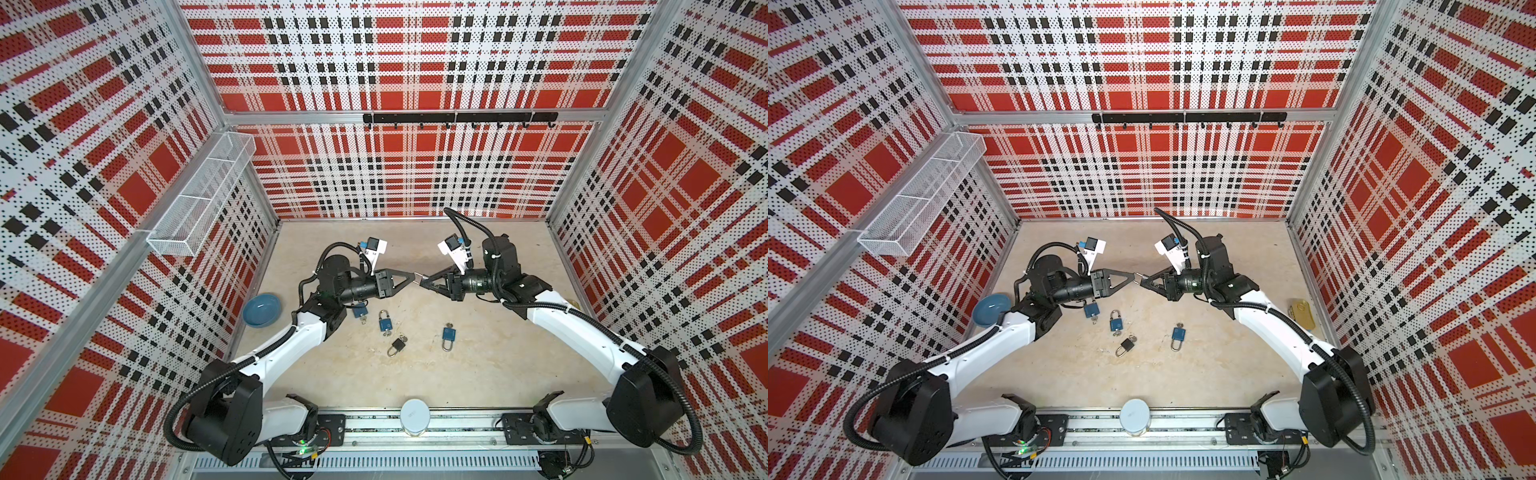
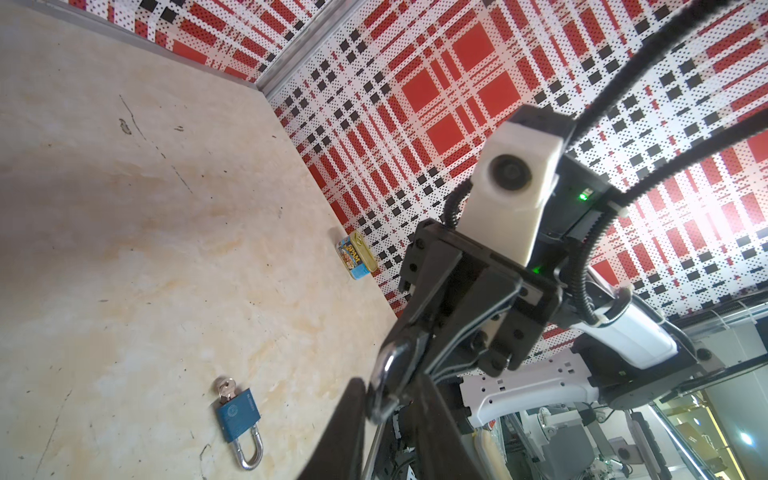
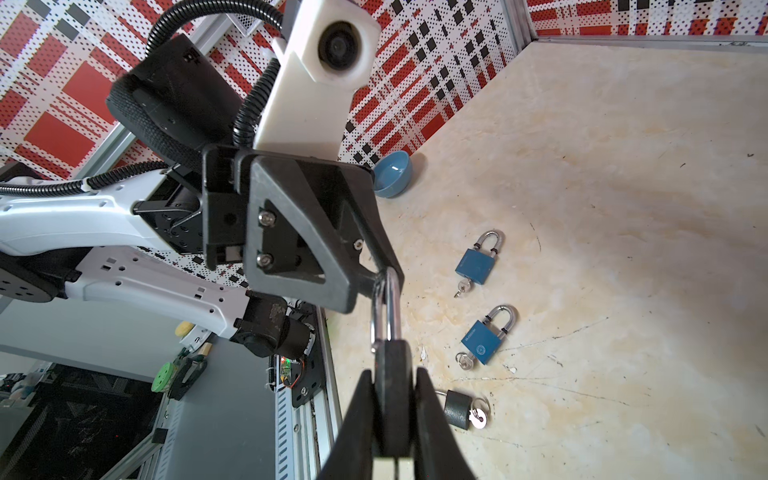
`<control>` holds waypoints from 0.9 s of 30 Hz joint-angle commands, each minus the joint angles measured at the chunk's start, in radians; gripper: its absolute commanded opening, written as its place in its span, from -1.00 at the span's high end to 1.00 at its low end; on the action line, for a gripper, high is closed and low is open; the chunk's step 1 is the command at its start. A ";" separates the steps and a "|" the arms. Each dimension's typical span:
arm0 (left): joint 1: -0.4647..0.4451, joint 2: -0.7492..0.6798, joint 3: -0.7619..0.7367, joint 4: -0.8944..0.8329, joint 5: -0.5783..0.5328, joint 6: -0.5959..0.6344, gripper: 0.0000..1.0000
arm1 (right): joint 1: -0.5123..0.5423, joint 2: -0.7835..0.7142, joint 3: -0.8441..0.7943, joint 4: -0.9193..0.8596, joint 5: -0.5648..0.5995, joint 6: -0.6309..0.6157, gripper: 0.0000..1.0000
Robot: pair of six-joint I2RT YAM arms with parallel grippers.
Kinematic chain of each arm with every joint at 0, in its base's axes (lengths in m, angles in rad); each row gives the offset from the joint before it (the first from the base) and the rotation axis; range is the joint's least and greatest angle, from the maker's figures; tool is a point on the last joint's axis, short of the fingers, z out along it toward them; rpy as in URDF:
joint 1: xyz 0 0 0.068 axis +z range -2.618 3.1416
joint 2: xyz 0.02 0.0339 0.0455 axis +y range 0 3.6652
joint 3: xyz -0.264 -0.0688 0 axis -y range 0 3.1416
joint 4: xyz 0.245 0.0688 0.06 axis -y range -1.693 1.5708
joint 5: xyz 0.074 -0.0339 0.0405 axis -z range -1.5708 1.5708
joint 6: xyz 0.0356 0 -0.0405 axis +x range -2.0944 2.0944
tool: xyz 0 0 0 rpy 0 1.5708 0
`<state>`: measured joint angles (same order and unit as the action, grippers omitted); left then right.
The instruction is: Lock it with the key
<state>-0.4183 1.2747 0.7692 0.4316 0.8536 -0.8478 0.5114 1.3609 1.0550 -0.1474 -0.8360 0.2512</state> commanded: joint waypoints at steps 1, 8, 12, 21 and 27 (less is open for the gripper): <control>0.001 -0.018 0.035 0.012 0.013 -0.004 0.50 | 0.005 0.000 0.044 0.047 -0.029 -0.010 1.00; 0.000 0.004 0.031 0.012 0.013 0.002 0.54 | 0.006 -0.001 0.048 0.042 -0.034 -0.008 1.00; -0.001 0.013 0.028 0.012 0.009 0.009 0.66 | 0.006 -0.003 0.048 0.043 -0.039 -0.006 1.00; -0.001 0.021 0.025 0.012 0.001 0.018 1.00 | 0.005 0.006 0.048 0.077 -0.119 0.031 1.00; -0.005 0.021 0.019 0.013 -0.007 0.029 1.00 | 0.006 0.014 0.046 0.105 -0.160 0.060 1.00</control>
<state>-0.4187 1.2850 0.7769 0.4442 0.8677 -0.8387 0.5037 1.3724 1.0698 -0.1375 -0.9066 0.2974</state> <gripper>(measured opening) 0.082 0.156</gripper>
